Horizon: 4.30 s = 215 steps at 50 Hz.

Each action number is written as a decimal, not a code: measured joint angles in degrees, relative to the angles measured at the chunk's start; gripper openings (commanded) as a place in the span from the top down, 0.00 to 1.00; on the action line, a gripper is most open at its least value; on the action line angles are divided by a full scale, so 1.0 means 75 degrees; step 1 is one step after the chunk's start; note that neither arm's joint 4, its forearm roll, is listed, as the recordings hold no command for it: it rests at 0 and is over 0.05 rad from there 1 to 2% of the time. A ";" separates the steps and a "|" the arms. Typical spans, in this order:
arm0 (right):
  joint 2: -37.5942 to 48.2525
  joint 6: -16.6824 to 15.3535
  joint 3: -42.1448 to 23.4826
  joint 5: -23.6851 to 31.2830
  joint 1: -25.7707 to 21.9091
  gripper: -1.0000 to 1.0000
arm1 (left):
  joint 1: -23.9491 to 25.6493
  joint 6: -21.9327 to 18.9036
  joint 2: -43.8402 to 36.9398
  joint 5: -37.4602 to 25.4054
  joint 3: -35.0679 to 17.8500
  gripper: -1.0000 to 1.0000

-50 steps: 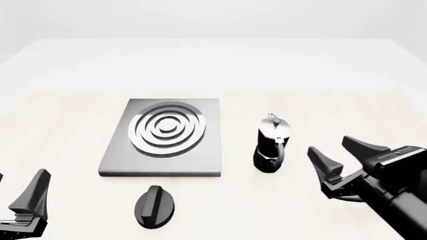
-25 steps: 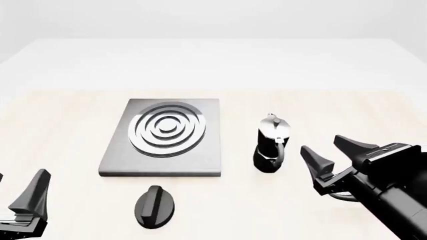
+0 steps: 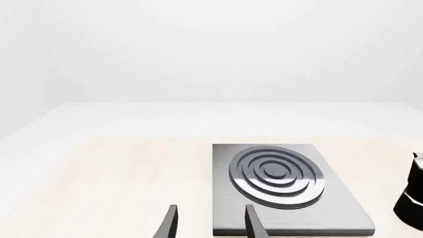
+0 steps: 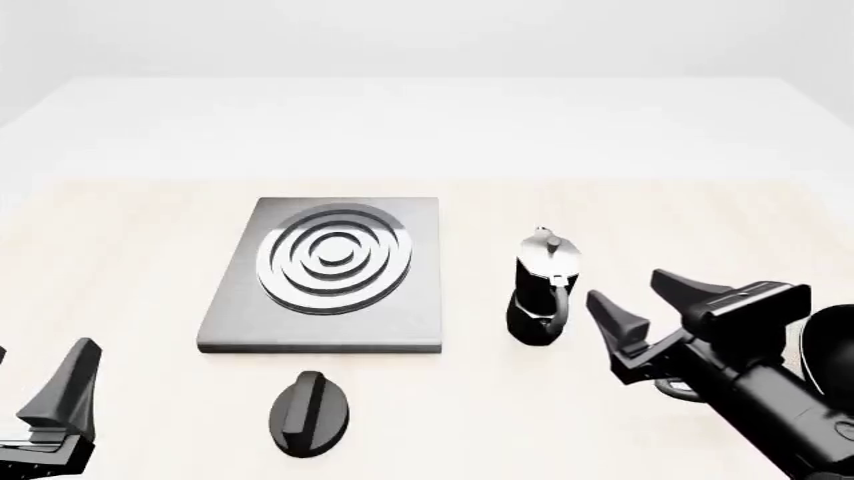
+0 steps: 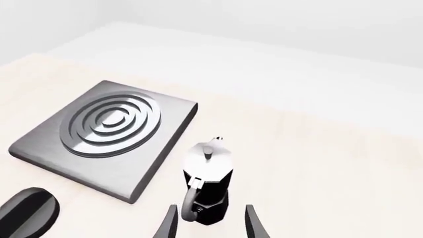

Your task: Put the moka pot on the stove.

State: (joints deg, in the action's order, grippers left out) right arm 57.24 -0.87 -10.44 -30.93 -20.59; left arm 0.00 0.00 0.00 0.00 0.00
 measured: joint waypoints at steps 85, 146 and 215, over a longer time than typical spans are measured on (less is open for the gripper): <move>0.2495 0.0367 0.0205 -0.2282 -0.0324 0.00 | 0.0000 0.0000 0.0000 0.0000 0.0000 0.00; 0.3661 0.0490 0.0041 -0.3152 -0.0439 0.00 | 0.0000 0.0000 0.0000 0.0000 0.0000 0.00; 0.4805 0.0708 -0.0105 -0.3962 -0.0595 1.00 | 0.0000 0.0000 0.0000 0.0000 0.0000 0.00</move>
State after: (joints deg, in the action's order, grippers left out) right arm 93.28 4.44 -11.23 -60.64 -25.05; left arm 0.00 0.00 0.00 0.00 0.00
